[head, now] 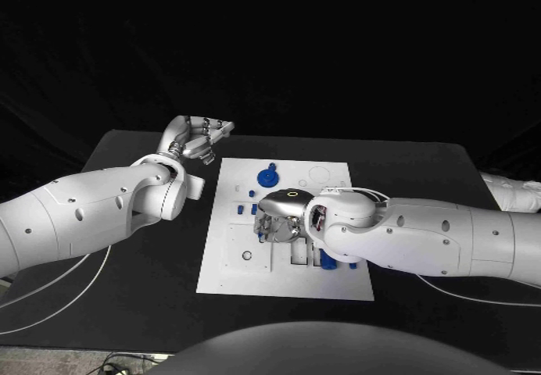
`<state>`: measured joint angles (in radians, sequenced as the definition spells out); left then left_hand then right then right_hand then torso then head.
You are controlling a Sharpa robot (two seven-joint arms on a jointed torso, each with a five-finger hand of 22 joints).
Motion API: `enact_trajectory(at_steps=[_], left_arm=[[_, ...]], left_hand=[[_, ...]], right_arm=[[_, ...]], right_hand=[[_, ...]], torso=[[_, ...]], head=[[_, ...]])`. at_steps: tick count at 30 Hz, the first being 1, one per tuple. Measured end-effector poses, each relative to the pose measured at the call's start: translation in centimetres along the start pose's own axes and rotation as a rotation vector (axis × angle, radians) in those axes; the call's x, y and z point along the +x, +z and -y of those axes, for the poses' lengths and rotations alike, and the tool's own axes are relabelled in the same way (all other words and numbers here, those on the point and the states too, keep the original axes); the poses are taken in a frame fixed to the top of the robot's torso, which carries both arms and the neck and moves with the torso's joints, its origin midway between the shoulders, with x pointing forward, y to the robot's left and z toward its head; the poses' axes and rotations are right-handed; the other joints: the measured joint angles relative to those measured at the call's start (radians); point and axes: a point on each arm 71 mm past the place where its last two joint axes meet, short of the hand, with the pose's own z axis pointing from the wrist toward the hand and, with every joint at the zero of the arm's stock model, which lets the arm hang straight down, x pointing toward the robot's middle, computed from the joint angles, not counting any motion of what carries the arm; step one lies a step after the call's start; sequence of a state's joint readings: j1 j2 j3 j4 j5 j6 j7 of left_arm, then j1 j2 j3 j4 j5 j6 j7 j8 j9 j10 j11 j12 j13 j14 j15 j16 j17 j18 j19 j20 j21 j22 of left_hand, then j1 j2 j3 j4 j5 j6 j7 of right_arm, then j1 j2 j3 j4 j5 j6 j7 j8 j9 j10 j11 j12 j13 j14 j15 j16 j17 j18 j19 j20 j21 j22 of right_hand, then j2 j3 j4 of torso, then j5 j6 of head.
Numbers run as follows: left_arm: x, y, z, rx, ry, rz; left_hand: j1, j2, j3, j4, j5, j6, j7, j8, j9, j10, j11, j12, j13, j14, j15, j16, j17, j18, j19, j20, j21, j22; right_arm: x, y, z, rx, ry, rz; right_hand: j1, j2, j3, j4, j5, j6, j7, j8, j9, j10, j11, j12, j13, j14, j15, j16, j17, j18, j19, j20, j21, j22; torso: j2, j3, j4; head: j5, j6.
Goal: Assemble the parts on the task board
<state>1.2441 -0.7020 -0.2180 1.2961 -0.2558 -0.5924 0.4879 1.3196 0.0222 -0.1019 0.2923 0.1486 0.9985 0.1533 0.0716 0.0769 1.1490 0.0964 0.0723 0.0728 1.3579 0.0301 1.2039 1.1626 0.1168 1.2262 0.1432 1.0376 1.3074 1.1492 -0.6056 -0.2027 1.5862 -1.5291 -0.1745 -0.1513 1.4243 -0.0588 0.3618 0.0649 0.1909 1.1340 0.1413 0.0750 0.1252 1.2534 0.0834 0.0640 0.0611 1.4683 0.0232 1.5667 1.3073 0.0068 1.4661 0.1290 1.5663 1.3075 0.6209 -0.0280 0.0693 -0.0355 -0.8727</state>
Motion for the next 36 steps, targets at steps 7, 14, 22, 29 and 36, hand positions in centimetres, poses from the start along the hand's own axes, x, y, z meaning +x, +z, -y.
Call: enact_trajectory(at_steps=[7,14,22,29,36], left_arm=[[0.01,0.00,0.00,0.000,0.000,0.000],[0.00,0.01,0.00,0.000,0.000,0.000],[-0.03,0.00,-0.01,0.000,0.000,0.001],[-0.03,0.01,-0.02,0.000,0.000,0.000],[-0.03,0.01,-0.02,0.000,0.000,0.000]], left_hand=[[0.000,0.000,0.000,0.000,0.000,0.000,0.000,0.000,0.000,0.000,0.000,0.000,0.000,0.000,0.000,0.000,0.000,0.000,0.000,0.000,0.000,0.000],[0.000,0.000,0.000,0.000,0.000,0.000,0.000,0.000,0.000,0.000,0.000,0.000,0.000,0.000,0.000,0.000,0.000,0.000,0.000,0.000,0.000,0.000],[0.004,0.004,-0.007,-0.001,0.000,-0.004,0.004,0.000,0.000,0.000,0.000,0.000,0.001,-0.004,0.004,0.000,0.000,0.000,0.000,0.000,0.000,0.000],[0.004,0.004,-0.007,-0.001,0.000,-0.004,0.004,0.000,0.000,0.000,0.000,0.000,0.001,-0.004,0.004,0.000,0.000,0.000,0.000,0.000,0.000,0.000],[0.004,0.004,-0.007,-0.001,0.000,-0.004,0.004,0.000,0.000,0.000,0.000,0.000,0.001,-0.004,0.004,0.000,0.000,0.000,0.000,0.000,0.000,0.000]], right_arm=[[-0.02,-0.03,-0.04,-0.004,-0.020,0.002],[0.01,-0.07,-0.14,-0.008,-0.031,0.000],[0.04,-0.11,-0.19,-0.011,-0.039,-0.007],[0.07,-0.11,-0.26,-0.014,-0.046,-0.012],[0.09,-0.06,-0.40,-0.020,-0.065,-0.015]], right_hand=[[0.000,0.000,0.000,0.000,0.000,0.000,0.000,0.002,0.001,0.000,0.000,0.000,0.000,0.000,0.000,0.000,0.000,0.000,0.000,0.000,0.000,0.000],[0.000,0.000,0.000,0.000,0.000,0.002,-0.002,0.002,0.001,0.000,0.000,0.000,0.000,0.000,0.000,0.000,0.001,0.000,0.000,0.000,0.000,0.000],[0.000,0.000,0.003,-0.003,-0.002,0.000,-0.003,0.001,0.001,0.000,0.000,0.000,0.000,0.000,0.000,0.000,0.001,0.000,0.000,0.000,0.000,0.000],[0.000,0.000,0.003,-0.003,-0.002,0.004,0.000,-0.002,0.001,-0.003,0.003,0.000,0.000,0.000,0.000,0.000,0.001,0.000,0.000,0.000,0.000,0.000],[0.000,0.000,0.007,-0.007,-0.003,0.004,0.000,-0.004,-0.002,-0.016,0.009,0.000,0.000,-0.004,0.004,0.000,0.001,0.000,0.000,0.007,0.000,0.000]], torso=[[0.000,0.0001,-0.0002],[0.000,0.0007,-0.0004],[0.000,0.0001,-0.0007],[0.000,0.0000,-0.0003],[0.000,-0.0001,0.0000]], head=[[0.000,0.000],[-0.001,0.000],[-0.003,0.000],[-0.005,0.000],[-0.007,0.000]])
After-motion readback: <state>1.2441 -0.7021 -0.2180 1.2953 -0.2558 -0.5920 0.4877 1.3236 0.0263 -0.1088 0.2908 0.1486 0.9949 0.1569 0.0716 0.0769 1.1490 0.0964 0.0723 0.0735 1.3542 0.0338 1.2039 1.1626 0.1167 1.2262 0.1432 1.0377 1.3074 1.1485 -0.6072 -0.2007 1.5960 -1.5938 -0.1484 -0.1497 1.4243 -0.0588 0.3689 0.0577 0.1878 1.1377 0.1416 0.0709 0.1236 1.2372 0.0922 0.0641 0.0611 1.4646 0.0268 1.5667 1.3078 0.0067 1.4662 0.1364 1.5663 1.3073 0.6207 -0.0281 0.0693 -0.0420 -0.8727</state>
